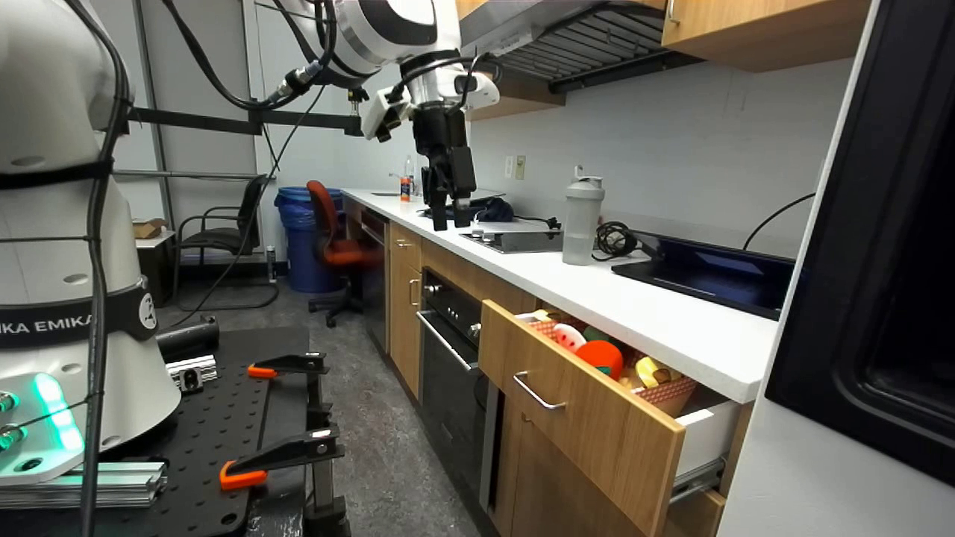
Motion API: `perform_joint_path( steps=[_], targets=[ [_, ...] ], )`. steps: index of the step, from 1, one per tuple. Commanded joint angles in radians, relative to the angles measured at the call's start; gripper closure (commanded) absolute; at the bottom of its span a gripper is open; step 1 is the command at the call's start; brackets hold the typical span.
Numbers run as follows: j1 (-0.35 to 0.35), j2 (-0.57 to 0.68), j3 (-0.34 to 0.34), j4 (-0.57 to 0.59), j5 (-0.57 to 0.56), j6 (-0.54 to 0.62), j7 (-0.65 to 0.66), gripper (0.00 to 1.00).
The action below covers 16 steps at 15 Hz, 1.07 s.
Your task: Move the watermelon and the orange plush toys from the drawer to the counter then close the drawer
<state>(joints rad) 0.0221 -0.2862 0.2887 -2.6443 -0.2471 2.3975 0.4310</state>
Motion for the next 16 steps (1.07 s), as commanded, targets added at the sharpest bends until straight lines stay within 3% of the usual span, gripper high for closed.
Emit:
perform_joint_path(
  steps=[1,5,9,12,13,16],
  targets=[
    [-0.038,0.1,-0.008,0.025,-0.11,0.08,0.097,0.0],
    [-0.068,0.187,-0.024,0.071,-0.281,0.12,0.252,0.0],
    [-0.046,0.24,-0.067,0.136,-0.442,0.118,0.396,0.0],
    [-0.022,0.269,-0.094,0.175,-0.489,0.118,0.449,0.0],
    [-0.01,0.233,-0.104,0.14,-0.444,0.099,0.393,0.0],
    [-0.002,0.253,-0.112,0.162,-0.453,0.099,0.408,0.0]
  ],
)
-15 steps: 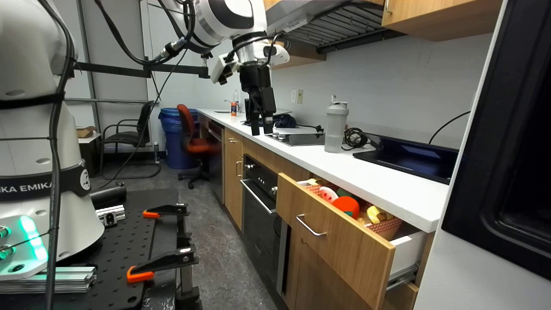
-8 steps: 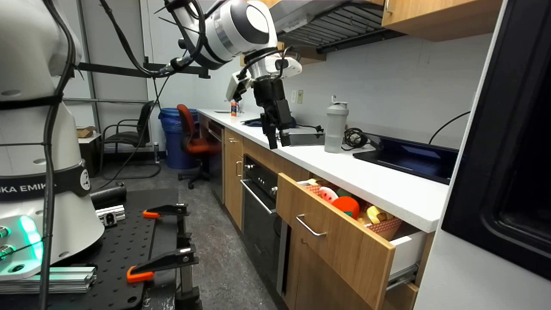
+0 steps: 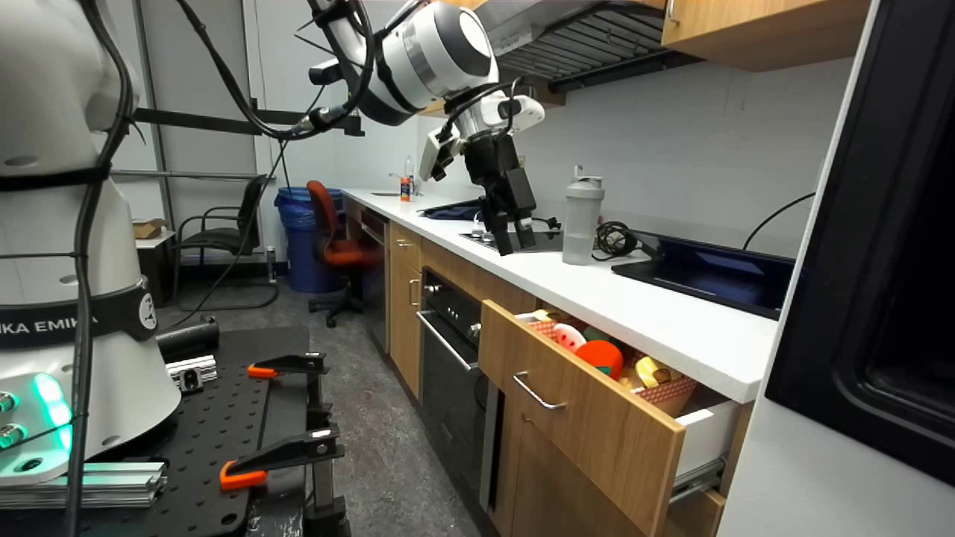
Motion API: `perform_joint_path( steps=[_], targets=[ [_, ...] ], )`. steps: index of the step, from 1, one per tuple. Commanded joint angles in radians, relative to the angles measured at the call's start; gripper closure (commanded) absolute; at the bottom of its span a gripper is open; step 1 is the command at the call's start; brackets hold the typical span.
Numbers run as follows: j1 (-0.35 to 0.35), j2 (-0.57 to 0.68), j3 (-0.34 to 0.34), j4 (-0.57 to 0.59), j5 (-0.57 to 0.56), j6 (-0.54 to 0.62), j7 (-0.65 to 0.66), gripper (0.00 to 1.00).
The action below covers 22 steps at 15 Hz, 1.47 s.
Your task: Move the watermelon and the orange plush toys from the drawer to the counter then close the drawer
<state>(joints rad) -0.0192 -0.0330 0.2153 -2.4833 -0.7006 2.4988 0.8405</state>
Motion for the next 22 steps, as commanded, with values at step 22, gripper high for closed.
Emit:
perform_joint_path(
  steps=[22],
  targets=[
    [0.124,0.289,-0.142,0.218,-0.088,0.096,0.037,0.0]
  ],
)
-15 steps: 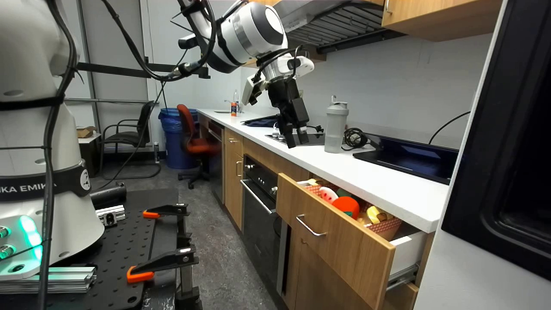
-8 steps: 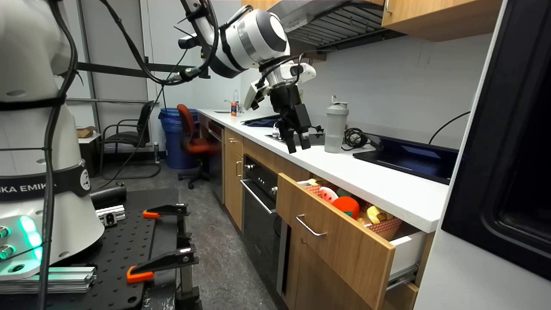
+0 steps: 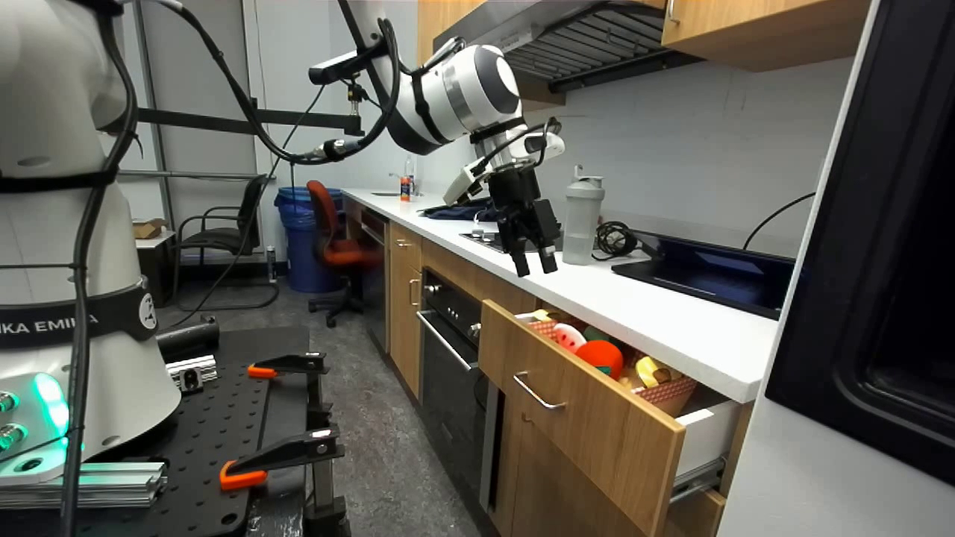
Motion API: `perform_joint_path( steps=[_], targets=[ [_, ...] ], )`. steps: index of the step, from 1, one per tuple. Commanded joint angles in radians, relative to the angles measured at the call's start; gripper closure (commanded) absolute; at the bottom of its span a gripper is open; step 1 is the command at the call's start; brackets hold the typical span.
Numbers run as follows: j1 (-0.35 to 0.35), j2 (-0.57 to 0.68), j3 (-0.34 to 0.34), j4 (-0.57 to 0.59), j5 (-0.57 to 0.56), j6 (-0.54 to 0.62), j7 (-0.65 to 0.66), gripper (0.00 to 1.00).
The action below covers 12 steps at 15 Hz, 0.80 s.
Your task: Move the watermelon and the orange plush toys from the drawer to the counter then close the drawer
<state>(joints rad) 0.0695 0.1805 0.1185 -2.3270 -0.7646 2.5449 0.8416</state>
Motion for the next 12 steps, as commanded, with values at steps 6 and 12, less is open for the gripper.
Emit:
perform_joint_path(
  steps=[6,12],
  targets=[
    [0.071,0.169,-0.117,0.118,-0.004,0.138,0.047,0.0],
    [0.056,0.234,-0.102,0.149,-0.025,0.172,0.087,0.36]
  ],
)
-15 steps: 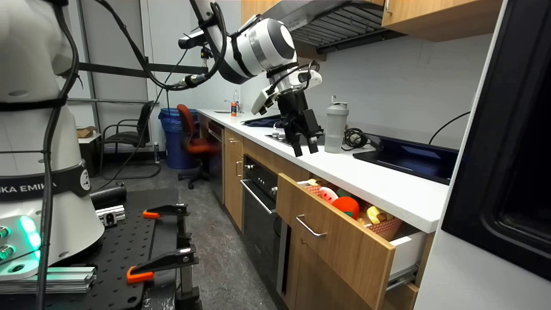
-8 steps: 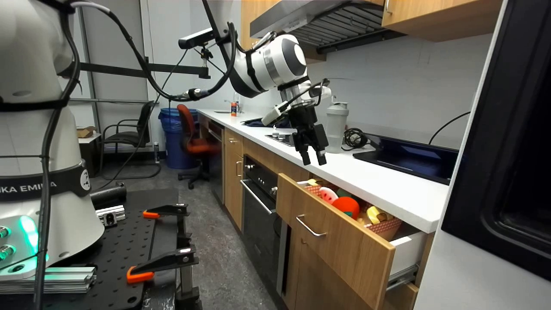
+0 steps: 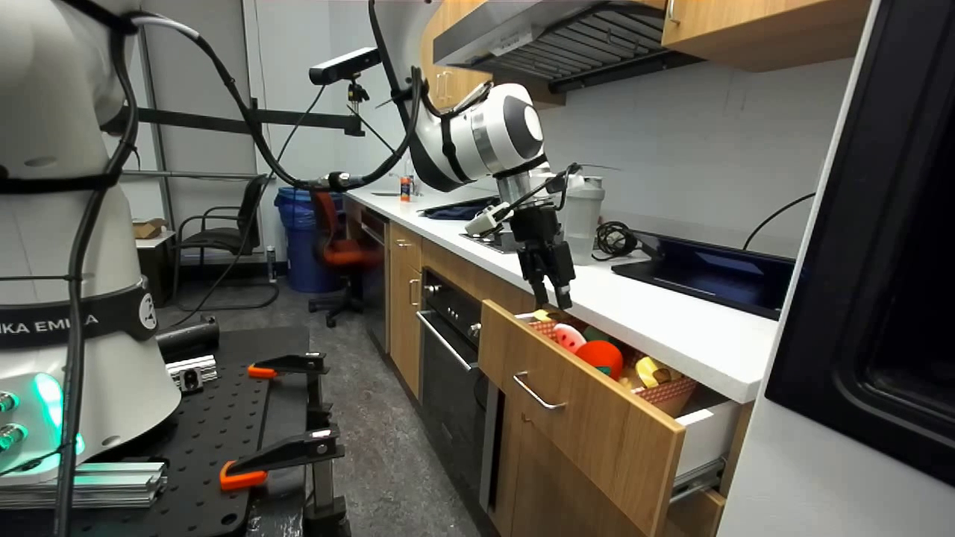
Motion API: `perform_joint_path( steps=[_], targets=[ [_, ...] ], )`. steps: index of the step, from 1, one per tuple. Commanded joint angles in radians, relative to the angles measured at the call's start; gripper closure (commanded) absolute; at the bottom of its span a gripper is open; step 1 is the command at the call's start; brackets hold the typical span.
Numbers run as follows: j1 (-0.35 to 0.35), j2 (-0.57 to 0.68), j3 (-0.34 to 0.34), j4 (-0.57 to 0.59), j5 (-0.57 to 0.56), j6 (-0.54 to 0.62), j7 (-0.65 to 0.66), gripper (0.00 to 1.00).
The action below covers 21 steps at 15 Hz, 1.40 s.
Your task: Move the watermelon and the orange plush toys from the drawer to the counter then close the drawer
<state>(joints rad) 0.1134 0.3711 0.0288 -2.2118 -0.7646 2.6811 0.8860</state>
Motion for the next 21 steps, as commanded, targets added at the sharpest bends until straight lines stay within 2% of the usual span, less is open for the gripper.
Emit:
perform_joint_path(
  steps=[1,8,11,12,13,14,18,19,21],
  targets=[
    [0.013,0.051,-0.012,0.039,-0.025,0.04,0.044,0.44],
    [0.01,0.1,-0.014,0.065,-0.021,0.056,0.044,0.98],
    [0.006,0.123,-0.009,0.074,-0.013,0.06,0.039,1.0],
    [0.052,0.129,-0.054,0.073,0.028,0.073,0.013,1.0],
    [0.055,0.138,-0.057,0.073,0.039,0.081,0.008,1.0],
    [0.016,0.149,-0.021,0.077,0.013,0.081,0.03,1.0],
    [0.013,0.175,-0.017,0.074,0.023,0.089,0.014,1.0],
    [0.061,0.176,-0.064,0.069,0.071,0.101,-0.021,1.0],
    [0.068,0.171,-0.071,0.065,0.1,0.094,-0.046,1.0]
  ],
)
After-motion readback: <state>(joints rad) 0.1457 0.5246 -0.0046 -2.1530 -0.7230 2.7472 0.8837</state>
